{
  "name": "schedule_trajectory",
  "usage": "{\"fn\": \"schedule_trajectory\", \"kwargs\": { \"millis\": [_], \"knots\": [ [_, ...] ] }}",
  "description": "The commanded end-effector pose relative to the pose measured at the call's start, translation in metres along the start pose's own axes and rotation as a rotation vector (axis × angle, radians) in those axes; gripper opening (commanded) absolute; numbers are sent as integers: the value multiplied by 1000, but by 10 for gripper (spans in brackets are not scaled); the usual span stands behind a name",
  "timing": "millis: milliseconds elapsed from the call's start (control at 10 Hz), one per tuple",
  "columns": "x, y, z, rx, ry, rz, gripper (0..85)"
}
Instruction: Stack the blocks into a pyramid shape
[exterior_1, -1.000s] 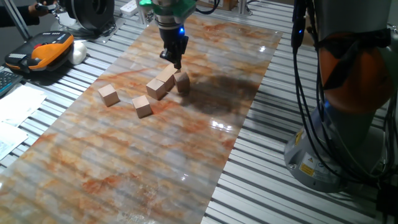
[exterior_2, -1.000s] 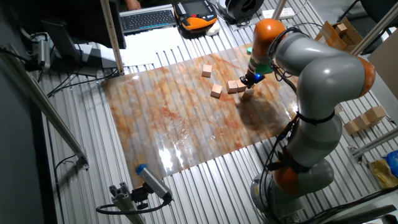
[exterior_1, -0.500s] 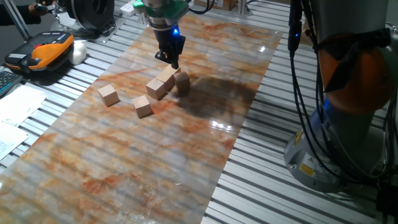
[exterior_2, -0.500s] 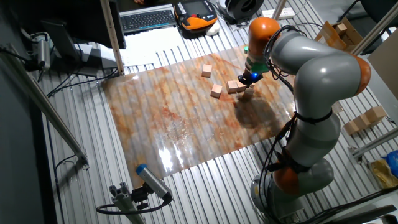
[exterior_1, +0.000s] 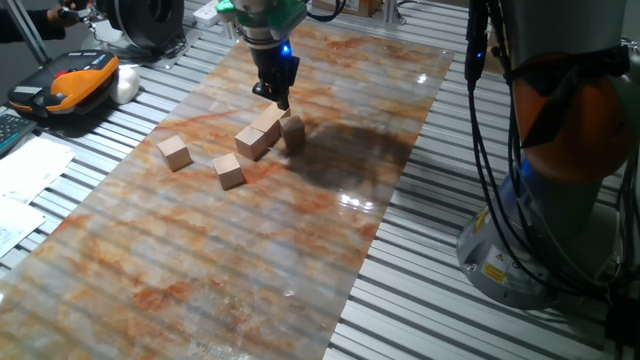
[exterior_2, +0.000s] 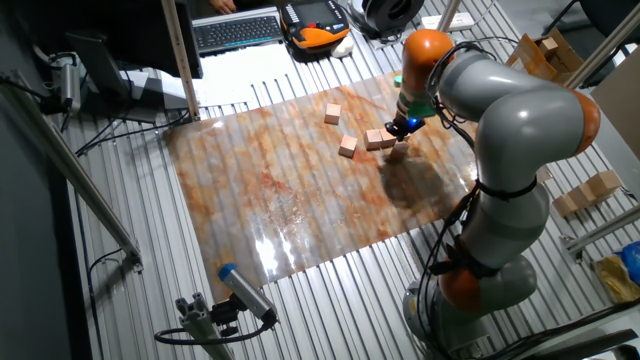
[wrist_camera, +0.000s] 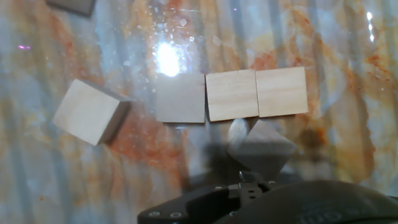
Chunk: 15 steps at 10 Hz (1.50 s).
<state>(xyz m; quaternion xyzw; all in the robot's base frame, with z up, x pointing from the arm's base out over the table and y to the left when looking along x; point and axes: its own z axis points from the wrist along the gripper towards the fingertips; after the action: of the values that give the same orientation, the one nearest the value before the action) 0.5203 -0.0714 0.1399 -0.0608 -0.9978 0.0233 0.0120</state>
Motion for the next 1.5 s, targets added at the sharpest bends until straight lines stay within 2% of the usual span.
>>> {"fn": "schedule_trajectory", "kwargs": {
  "millis": [0, 100, 200, 400, 700, 1000, 1100, 1200, 1400],
  "knots": [
    [0, 0, 0, -36, 14, 9, 0],
    [0, 0, 0, -40, 16, 18, 0],
    [0, 0, 0, -40, 33, 30, 0],
    [0, 0, 0, -74, 98, 64, 0],
    [0, 0, 0, -50, 75, 87, 0],
    [0, 0, 0, -2, 94, 122, 0],
    [0, 0, 0, 0, 100, 119, 0],
    [0, 0, 0, -20, 100, 115, 0],
    [0, 0, 0, -8, 87, 105, 0]
  ]
}}
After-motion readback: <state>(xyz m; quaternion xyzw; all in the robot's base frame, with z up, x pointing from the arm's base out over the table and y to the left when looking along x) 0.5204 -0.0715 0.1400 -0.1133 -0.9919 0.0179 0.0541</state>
